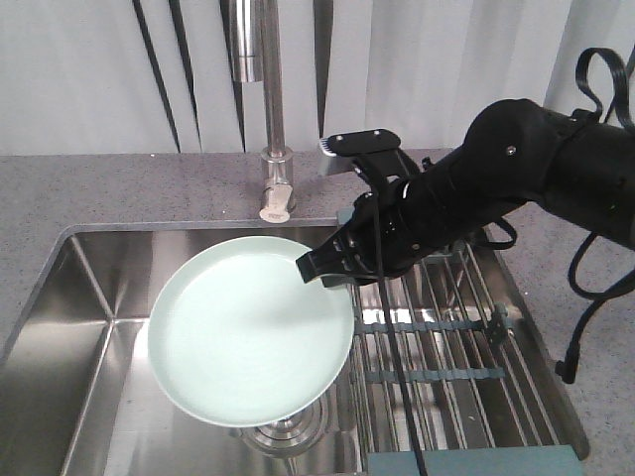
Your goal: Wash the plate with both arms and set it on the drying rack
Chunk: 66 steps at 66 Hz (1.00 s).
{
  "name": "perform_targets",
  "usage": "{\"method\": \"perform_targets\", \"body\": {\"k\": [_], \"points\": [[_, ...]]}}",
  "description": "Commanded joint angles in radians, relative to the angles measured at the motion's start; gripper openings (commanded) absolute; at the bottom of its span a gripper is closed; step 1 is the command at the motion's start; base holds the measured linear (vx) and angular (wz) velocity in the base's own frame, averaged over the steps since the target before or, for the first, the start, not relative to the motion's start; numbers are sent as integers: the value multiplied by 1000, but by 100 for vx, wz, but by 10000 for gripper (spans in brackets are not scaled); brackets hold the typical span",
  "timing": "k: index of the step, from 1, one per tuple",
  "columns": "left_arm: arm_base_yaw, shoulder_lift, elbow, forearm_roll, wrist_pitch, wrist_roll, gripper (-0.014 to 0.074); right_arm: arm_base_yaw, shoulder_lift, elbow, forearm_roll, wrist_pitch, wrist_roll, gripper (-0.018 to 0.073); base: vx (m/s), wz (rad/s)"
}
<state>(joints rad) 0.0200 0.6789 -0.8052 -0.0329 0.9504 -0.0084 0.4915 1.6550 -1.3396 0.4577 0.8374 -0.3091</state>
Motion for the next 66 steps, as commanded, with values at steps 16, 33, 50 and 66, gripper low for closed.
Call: {"method": "perform_targets", "body": {"k": [16,33,50,66], "points": [[-2,2,-26,-2,-53,-11,495,84,32,-184,-2,-12,50,-4,0,0],[-2,2,-26,-2,-53,-11,495,82,169,-382,-10,42,53,-4,0,0],[-2,2,-26,-2,-53,-11,495,-1,279,-558,-14,92,47,-4,0,0],[-2,2,-26,-2,-53,-11,495,-99,271,-572,-18,128,47,-4,0,0]]}}
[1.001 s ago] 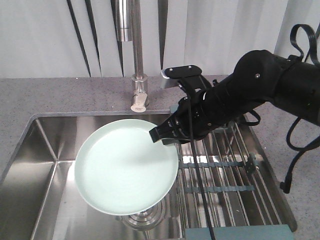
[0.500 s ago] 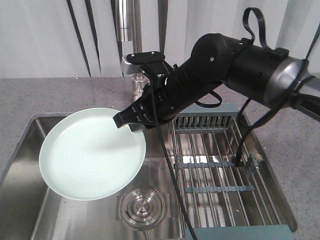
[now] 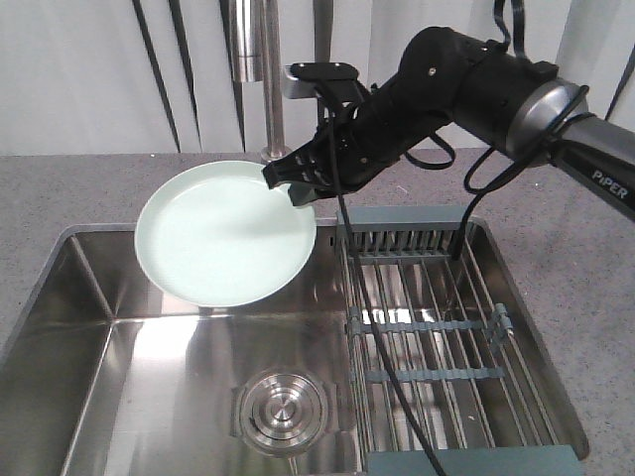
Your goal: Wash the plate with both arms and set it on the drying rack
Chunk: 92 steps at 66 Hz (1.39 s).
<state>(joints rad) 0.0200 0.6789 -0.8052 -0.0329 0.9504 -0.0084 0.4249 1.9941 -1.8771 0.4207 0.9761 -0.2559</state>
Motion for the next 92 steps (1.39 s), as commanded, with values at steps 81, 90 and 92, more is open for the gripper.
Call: {"method": "perform_targets", "body": {"k": [81,90,92], "points": [[-2,2,-26,-2,-51,-11,495,-56,-623,663,-21,-172,31,-4,0,0],[-2,2,-26,-2,-51,-11,495,10,-623,666,-22,-186,57,-4,0,0],[-2,2,-26,-2,-51,-11,495,25,-623,666,-22,-197,64,-4,0,0]]}}
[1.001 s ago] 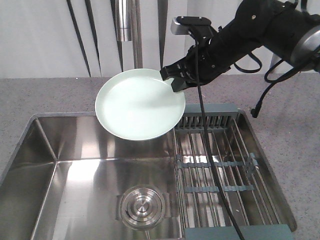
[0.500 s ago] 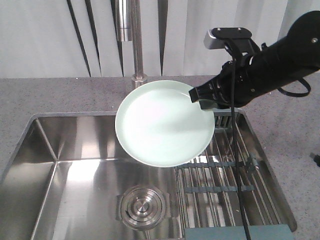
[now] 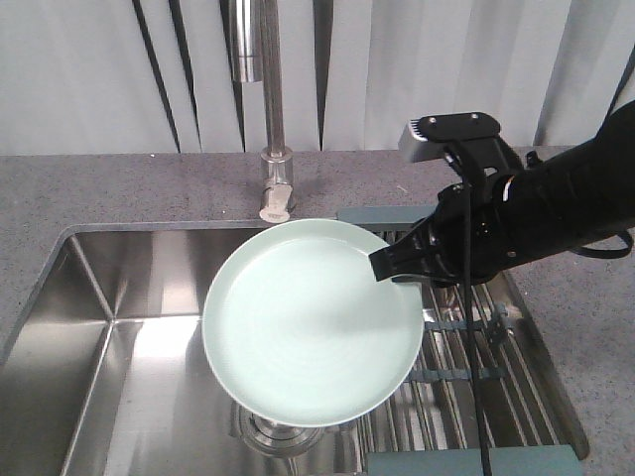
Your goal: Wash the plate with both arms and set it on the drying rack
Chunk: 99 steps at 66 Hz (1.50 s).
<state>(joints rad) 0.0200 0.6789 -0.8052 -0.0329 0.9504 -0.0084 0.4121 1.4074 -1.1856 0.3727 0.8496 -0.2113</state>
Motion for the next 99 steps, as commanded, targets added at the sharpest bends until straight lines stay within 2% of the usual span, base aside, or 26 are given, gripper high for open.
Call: {"method": "perform_targets", "body": {"k": [1,14,26,46,72,90,99], "points": [[-2,2,-26,-2,-51,-11,495,45,-36,-26,26,-75,21,-4,0,0],[-2,2,-26,-2,-51,-11,495,118,1,-35,27,-124,52,-4,0,0],[-2,2,-26,-2,-51,-11,495,157,77,-122,23,-120,57,-4,0,0],[-2,2,-26,-2,-51,-11,495,161,237,-325,4,-79,57,-4,0,0],[-2,2,-26,-2,-52,-11,495,21,357,-514,1,-14,24,-4,0,0],[-2,2,-26,-2,-52,-11,495,-92,346,-512,11,52,11,-4,0,0],[-2,2,-26,-2,-52,-11,495,-138,284,-419,47,8,-30,-4,0,0]]}}
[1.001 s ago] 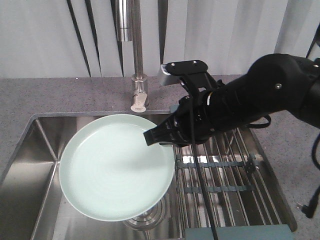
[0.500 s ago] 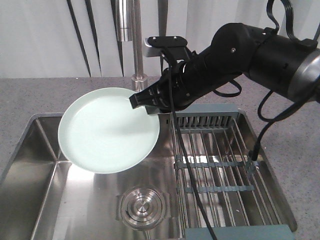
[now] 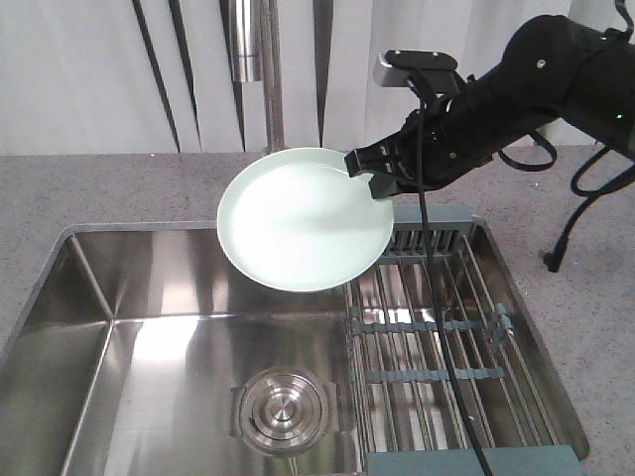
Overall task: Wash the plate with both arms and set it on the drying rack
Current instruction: 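Lower the plate upright into the drying rack and release it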
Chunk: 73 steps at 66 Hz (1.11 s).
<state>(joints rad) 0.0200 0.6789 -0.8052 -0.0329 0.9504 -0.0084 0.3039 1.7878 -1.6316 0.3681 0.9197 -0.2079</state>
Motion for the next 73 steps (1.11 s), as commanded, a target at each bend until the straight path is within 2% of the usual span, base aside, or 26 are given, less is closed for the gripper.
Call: {"method": "perform_targets", "body": {"k": [1,20,36,54,73], "points": [[-2,2,-26,-2,-52,-11,495,-36,-105,42,57,-70,-38,-4,0,0],[-2,2,-26,-2,-52,-11,495,-136,-278,311,50,-133,-80,-4,0,0],[-2,2,-26,-2,-52,-11,495,-210,-369,466,-71,-154,-51,-4,0,0],[-2,2,-26,-2,-52,-11,495,-286,-358,529,-202,-193,-25,-4,0,0],[-2,2,-26,-2,-52,-11,495,-285,-224,533,-207,-303,-33,-4,0,0]]}}
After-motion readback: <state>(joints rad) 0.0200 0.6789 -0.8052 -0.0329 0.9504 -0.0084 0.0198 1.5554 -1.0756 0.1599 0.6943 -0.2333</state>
